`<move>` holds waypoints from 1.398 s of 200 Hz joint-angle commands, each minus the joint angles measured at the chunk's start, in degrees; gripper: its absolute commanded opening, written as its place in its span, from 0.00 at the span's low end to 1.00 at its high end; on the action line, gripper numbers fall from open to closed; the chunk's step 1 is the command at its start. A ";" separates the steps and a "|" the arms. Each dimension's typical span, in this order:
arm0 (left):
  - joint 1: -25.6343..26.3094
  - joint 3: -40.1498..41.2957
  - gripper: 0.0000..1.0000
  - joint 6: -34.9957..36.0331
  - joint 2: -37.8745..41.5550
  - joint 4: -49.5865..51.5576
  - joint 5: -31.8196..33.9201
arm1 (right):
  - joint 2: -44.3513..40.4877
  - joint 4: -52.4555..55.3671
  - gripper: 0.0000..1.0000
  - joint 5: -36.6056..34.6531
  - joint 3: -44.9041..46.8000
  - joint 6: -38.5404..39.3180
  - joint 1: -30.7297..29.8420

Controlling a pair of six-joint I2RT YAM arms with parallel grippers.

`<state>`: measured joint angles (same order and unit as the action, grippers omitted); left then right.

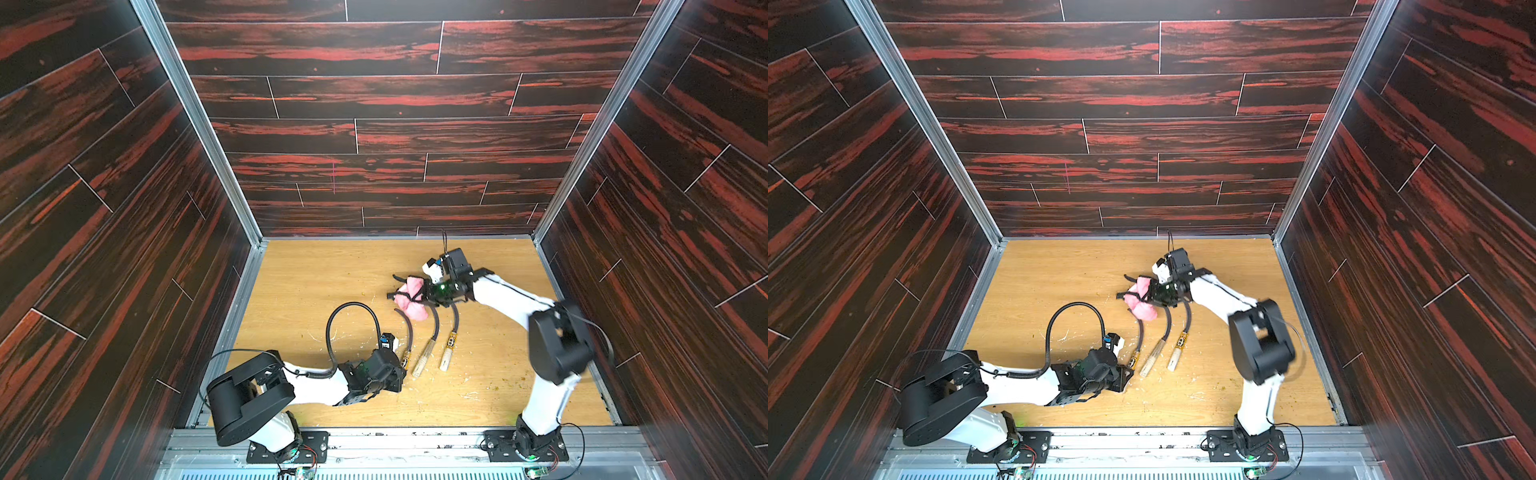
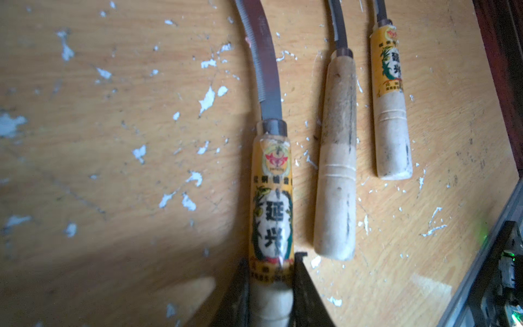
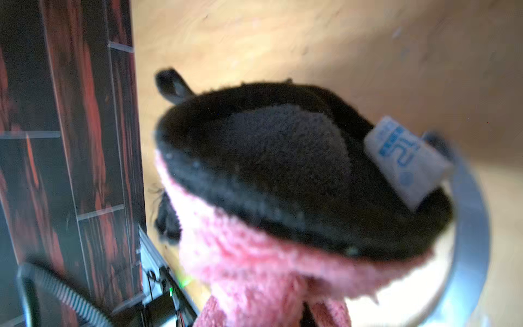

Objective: Wipe small sickles with rags
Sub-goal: Wipe the small sickle.

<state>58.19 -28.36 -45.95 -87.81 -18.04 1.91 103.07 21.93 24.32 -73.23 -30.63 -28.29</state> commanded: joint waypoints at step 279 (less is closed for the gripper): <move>0.17 5.16 0.00 -2.43 -1.58 3.36 -2.09 | 31.82 0.11 0.00 2.33 -24.12 -3.38 4.92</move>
<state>56.88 -26.02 -48.51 -88.09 -22.90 6.50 129.80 26.57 36.51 -92.36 -35.90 -28.56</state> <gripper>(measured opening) 0.256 0.105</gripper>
